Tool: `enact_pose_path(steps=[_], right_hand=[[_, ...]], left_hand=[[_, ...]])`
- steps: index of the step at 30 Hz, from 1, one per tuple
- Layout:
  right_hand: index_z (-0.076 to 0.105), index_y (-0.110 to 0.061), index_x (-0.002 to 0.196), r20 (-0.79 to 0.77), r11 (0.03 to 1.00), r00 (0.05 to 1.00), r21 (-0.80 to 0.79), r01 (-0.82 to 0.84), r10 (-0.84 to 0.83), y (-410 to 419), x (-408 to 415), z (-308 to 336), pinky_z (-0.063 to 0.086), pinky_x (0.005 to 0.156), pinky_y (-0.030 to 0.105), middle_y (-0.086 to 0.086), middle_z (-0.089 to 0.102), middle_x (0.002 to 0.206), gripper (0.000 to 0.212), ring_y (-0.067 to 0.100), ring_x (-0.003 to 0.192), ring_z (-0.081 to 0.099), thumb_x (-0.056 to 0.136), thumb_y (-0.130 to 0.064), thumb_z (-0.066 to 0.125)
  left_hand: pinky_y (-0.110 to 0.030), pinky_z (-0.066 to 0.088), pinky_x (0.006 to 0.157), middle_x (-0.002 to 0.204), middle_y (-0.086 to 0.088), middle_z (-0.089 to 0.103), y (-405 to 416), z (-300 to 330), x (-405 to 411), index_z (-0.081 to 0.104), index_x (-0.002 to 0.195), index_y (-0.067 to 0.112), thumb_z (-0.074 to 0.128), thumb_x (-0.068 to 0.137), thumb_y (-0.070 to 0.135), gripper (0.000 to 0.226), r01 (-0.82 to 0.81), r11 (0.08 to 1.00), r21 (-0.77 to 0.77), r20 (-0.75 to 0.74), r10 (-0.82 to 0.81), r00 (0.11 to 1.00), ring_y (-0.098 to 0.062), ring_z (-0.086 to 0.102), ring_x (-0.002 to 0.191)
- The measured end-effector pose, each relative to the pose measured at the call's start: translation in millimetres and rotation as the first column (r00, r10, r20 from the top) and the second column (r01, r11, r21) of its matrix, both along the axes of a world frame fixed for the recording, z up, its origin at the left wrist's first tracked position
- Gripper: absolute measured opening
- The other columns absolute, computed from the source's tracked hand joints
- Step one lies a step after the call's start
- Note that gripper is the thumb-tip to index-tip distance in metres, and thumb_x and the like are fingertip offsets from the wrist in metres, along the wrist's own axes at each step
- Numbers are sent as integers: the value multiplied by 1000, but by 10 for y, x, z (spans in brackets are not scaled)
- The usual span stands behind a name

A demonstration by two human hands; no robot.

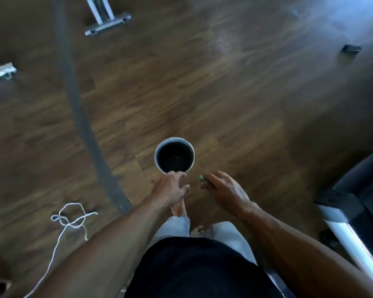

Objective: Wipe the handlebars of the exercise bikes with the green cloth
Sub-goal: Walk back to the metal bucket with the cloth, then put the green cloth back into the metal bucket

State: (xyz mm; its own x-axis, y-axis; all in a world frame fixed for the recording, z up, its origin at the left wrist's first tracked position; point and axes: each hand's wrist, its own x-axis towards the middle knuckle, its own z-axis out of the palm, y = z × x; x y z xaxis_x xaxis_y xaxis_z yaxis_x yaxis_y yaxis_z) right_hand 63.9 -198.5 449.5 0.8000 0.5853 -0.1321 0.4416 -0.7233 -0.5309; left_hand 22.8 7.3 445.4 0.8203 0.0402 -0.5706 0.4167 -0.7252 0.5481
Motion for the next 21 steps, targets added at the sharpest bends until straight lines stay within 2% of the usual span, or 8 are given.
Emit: enact_pose_path(steps=[7,10,12,16,21], right_hand=[[73,-10,100,-11,995,995,-11,-95,95,324,445,-330,40,63,24,9,66,81,35,29,67,61,92,-39,55],[72,-10,100,-65,987,985,-6,-159,158,341,685,-563,53,62,34,9,67,84,38,30,70,63,94,-41,51],[69,-14,103,-115,970,965,-33,-240,235,342,846,-759,54,66,38,7,67,92,30,29,78,64,96,-37,53],[66,-16,106,-128,934,927,-27,-357,351,408,1089,-1366,54,67,40,5,66,96,14,25,82,63,96,-26,62],[67,-16,110,-160,907,898,-28,-419,410,513,1214,-2389,50,68,30,2,65,101,21,21,87,62,98,-31,57]], left_hand=[[-38,50,94,122,-6,63,306,-313,31,60,128,21,66,87,38,45,-258,966,-13,-23,258,966,-24,61,111],[-39,47,99,130,-6,60,306,-538,96,58,131,20,66,88,38,47,-364,931,-23,-43,362,931,-24,57,118],[-41,46,101,133,-5,58,271,-753,132,56,133,20,65,89,39,49,-414,910,-18,-44,413,910,-24,55,122],[-42,44,104,135,-5,58,120,-1274,191,56,132,19,66,89,36,48,-500,866,-24,-58,498,865,-23,53,126],[-37,42,104,135,-5,56,-87,-2244,282,53,135,22,65,91,36,48,-566,825,15,-81,565,821,-24,51,127]])
